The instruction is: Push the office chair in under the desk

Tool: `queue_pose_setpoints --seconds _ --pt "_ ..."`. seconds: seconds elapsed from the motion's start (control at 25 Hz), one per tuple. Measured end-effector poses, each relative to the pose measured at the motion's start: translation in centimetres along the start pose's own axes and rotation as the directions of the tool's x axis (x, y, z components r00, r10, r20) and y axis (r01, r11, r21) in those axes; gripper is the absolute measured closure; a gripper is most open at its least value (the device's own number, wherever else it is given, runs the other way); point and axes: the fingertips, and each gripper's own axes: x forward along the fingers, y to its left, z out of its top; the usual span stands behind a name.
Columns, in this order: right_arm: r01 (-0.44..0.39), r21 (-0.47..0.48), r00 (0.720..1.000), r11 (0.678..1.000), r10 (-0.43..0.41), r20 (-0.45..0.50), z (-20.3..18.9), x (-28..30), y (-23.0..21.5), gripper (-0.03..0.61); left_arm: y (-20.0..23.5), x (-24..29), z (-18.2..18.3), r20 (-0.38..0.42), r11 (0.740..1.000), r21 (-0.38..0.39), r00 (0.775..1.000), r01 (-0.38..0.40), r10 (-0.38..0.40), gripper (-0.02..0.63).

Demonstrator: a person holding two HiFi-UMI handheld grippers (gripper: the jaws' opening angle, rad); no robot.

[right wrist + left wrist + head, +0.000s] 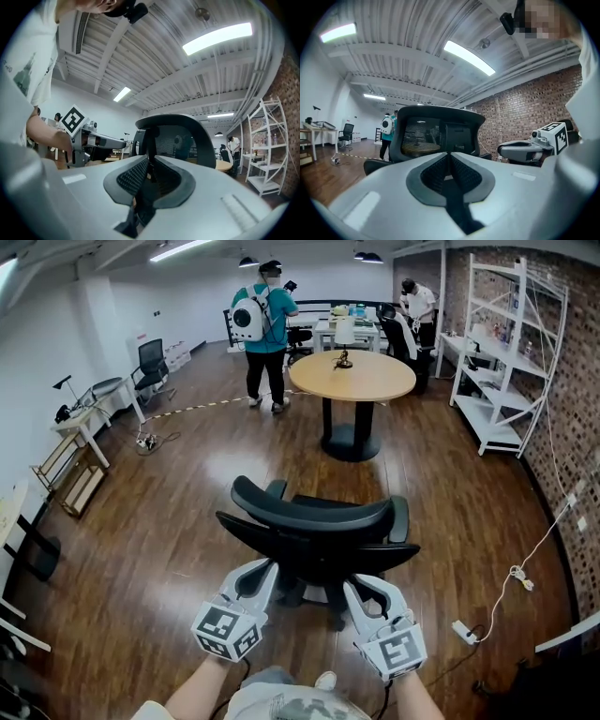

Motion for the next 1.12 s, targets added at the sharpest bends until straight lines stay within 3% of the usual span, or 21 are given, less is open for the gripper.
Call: queue_pose_setpoints --seconds 0.32,0.44,0.84,1.0,1.12 --pt "-0.009 -0.103 1.0 0.995 0.006 -0.022 -0.2 0.4 -2.8 0.522 2.9 1.4 1.3 -0.008 0.997 0.076 0.999 0.035 -0.034 0.564" --pt "-0.053 -0.17 0.994 0.984 0.036 -0.101 -1.0 1.3 -4.0 0.457 5.4 2.0 1.6 -0.015 0.991 0.126 0.999 0.047 -0.046 0.515" --pt "-0.093 -0.293 0.968 0.952 0.018 -0.249 -2.4 2.7 -7.1 0.421 11.1 2.7 0.9 -0.085 0.965 0.245 0.993 0.095 -0.077 0.446" --pt "-0.126 -0.325 0.946 0.937 0.014 -0.325 -3.7 2.5 -8.2 0.388 12.6 3.2 0.2 -0.148 0.944 0.288 0.981 0.162 -0.124 0.4" --pt "-0.158 -0.34 0.921 0.927 0.014 -0.389 -4.5 2.4 -8.9 0.362 13.8 3.7 -0.6 -0.226 0.902 0.365 0.962 0.229 -0.153 0.362"
